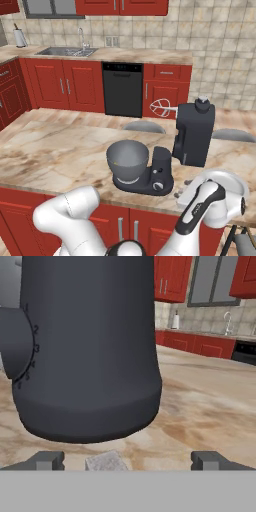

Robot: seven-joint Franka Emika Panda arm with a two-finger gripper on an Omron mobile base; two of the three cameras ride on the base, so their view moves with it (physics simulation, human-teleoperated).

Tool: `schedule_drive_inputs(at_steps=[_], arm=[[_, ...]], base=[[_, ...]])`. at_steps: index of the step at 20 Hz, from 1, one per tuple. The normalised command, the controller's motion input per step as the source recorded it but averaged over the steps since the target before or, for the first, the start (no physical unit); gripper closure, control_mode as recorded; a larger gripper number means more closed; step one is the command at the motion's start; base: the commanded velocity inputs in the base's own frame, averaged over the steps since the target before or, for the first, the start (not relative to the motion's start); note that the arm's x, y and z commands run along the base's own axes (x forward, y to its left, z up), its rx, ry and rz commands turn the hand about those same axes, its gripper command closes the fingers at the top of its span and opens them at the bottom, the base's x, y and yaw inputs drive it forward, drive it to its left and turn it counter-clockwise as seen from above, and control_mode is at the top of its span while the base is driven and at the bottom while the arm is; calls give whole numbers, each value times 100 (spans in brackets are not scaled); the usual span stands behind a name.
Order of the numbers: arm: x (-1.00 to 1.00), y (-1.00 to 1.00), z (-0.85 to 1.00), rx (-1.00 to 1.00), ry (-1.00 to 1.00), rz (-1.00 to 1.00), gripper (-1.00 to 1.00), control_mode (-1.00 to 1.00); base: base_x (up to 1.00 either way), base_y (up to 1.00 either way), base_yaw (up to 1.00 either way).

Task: Add butter and sugar cubes to the stand mixer bowl and then turn on the stand mixer to begin making frosting.

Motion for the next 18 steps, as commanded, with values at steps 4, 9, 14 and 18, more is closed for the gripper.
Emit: schedule_drive_inputs(at_steps=[4, 9, 14, 18], arm=[[7, -4, -17, 0, 0, 0, -100, -100], [1, 0, -19, 0, 0, 0, -100, -100], [0, 0, -19, 0, 0, 0, -100, -100], [0, 0, -18, 0, 0, 0, 100, -100]], base=[[0, 0, 0], [0, 0, 0], [0, 0, 0], [0, 0, 0]])
